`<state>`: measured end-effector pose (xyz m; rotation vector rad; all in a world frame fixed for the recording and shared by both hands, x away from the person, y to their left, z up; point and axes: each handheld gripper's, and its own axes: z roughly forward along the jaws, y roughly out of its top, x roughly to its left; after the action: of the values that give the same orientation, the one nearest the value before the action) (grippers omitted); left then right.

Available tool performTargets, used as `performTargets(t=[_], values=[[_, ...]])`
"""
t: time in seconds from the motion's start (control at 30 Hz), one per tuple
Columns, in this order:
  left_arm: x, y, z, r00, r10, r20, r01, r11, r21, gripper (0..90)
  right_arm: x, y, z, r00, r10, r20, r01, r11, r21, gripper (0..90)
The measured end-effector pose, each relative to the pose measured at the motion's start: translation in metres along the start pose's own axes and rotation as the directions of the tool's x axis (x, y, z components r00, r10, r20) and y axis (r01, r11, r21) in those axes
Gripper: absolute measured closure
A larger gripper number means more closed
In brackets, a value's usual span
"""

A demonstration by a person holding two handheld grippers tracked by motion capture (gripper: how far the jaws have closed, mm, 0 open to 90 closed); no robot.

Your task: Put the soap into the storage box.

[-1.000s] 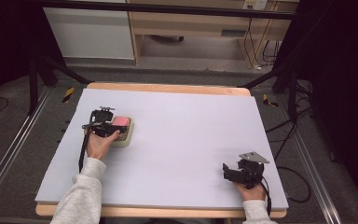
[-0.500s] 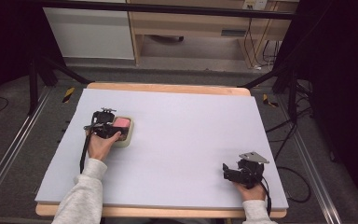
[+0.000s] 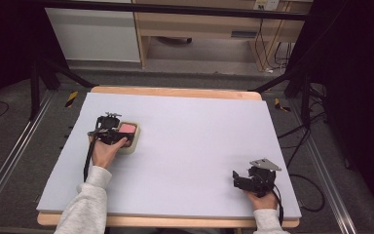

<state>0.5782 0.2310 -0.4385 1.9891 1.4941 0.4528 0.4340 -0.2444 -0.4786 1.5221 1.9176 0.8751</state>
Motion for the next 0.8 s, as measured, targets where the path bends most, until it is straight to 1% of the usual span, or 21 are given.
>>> performTargets(t=[0.1, 0.17, 0.23, 0.3, 0.4, 0.43, 0.5, 0.53, 0.6, 0.63, 0.67, 0.7, 0.73, 0.8], values=[[0.000, 0.000, -0.006, 0.9999, 0.004, 0.012, -0.004, 0.9998, -0.019, 28.4, 0.000, 0.000, 0.000, 1.0000, 0.004, 0.002, -0.004, 1.000, 0.000, 8.0], [0.000, -0.001, -0.011, 0.9998, 0.015, 0.013, -0.015, 0.9995, -0.027, 27.2, 0.000, 0.000, 0.000, 1.0000, 0.006, 0.003, -0.005, 1.000, -0.002, 8.0], [0.000, -0.002, -0.016, 0.9993, 0.026, 0.028, -0.025, 0.9989, -0.041, 26.2, 0.000, 0.000, 0.000, 1.0000, 0.005, 0.004, -0.005, 1.000, -0.001, 8.0], [0.000, -0.004, -0.022, 0.9988, 0.029, 0.040, -0.026, 0.9979, -0.059, 26.1, 0.000, 0.000, -0.001, 1.0000, 0.006, 0.005, -0.006, 1.000, 0.000, 8.0], [0.000, -0.006, -0.031, 0.9981, 0.050, 0.037, -0.048, 0.9963, -0.071, 25.1, 0.000, 0.000, -0.001, 0.9999, 0.008, 0.006, -0.008, 1.000, 0.000, 8.0], [0.000, -0.007, -0.034, 0.9980, 0.050, 0.038, -0.047, 0.9956, -0.081, 24.8, 0.000, 0.000, -0.001, 0.9999, 0.007, 0.008, -0.007, 1.000, -0.001, 8.0], [0.002, -0.011, -0.039, 0.9977, 0.049, 0.047, -0.044, 0.9944, -0.096, 24.7, 0.000, 0.000, -0.001, 0.9999, 0.006, 0.008, -0.006, 1.000, -0.003, 8.0], [0.003, -0.013, -0.042, 0.9971, 0.057, 0.051, -0.052, 0.9942, -0.094, 24.7, 0.000, 0.000, -0.001, 1.0000, 0.007, 0.007, -0.007, 1.000, -0.002, 8.0], [0.005, -0.019, -0.048, 0.9965, 0.070, 0.046, -0.064, 0.9916, -0.112, 24.6, -0.001, 0.000, -0.001, 1.0000, 0.004, 0.007, -0.004, 1.000, -0.004, 8.0], [0.005, -0.019, -0.048, 0.9965, 0.070, 0.046, -0.064, 0.9916, -0.112, 24.6, -0.001, 0.000, -0.001, 1.0000, 0.004, 0.007, -0.004, 1.000, -0.004, 8.0], [0.006, -0.022, -0.049, 0.9962, 0.066, 0.057, -0.059, 0.9911, -0.120, 24.6, -0.001, 0.000, -0.001, 1.0000, 0.005, 0.008, -0.005, 1.000, -0.004, 8.0], [0.007, -0.026, -0.051, 0.9948, 0.070, 0.074, -0.061, 0.9905, -0.123, 24.5, -0.001, 0.000, -0.001, 0.9999, 0.008, 0.008, -0.007, 1.000, -0.003, 8.0], [0.006, -0.028, -0.052, 0.9940, 0.073, 0.081, -0.063, 0.9901, -0.125, 24.5, -0.001, 0.000, -0.001, 0.9999, 0.008, 0.009, -0.008, 1.000, -0.004, 8.0], [0.006, -0.035, -0.055, 0.9919, 0.096, 0.084, -0.084, 0.9873, -0.135, 24.9, -0.001, 0.000, -0.001, 0.9997, 0.021, 0.012, -0.021, 1.000, -0.003, 7.9]])
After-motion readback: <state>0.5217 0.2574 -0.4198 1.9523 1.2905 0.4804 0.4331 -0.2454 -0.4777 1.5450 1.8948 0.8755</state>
